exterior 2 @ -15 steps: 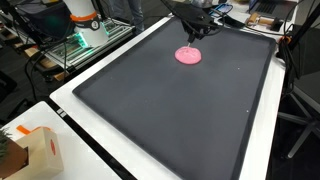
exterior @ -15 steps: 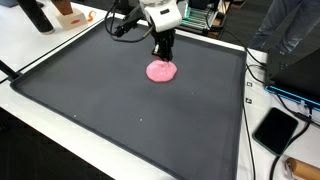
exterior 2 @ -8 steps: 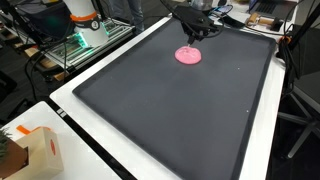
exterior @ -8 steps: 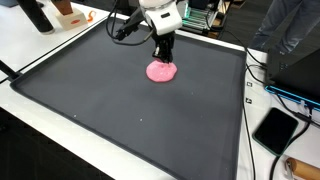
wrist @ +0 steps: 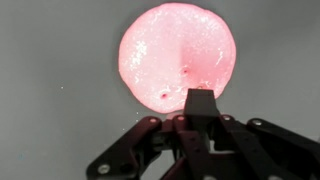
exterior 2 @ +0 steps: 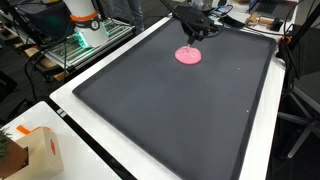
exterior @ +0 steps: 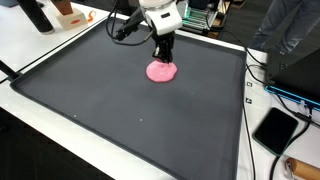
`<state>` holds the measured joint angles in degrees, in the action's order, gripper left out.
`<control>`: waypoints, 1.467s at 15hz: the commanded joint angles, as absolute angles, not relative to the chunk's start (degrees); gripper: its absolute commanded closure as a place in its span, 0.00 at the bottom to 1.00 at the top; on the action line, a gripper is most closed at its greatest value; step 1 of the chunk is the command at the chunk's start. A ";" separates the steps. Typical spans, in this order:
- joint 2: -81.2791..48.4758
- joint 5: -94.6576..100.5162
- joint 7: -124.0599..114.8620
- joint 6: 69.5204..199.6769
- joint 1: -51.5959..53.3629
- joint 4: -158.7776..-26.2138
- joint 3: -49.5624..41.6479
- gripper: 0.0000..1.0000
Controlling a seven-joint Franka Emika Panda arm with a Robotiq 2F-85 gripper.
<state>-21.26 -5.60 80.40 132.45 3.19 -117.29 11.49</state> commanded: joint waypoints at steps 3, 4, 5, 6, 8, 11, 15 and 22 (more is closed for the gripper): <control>-19.95 -4.58 81.29 131.37 2.76 -117.97 11.74 0.96; -19.72 -4.60 81.40 131.14 2.72 -117.91 11.79 0.96; -19.33 -4.08 81.13 130.91 2.87 -117.88 11.59 0.96; -18.98 -3.94 81.08 130.65 2.87 -117.82 11.57 0.96; -17.97 -3.44 80.59 129.90 3.05 -117.66 11.36 0.96; -16.11 -3.17 80.81 128.74 3.18 -117.29 11.30 0.96; -12.95 -2.30 80.02 127.20 3.56 -116.84 10.85 0.96; -7.67 -2.38 72.48 124.99 4.24 -115.41 9.91 0.96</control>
<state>-10.12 -3.01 76.84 126.77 3.36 -115.31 10.88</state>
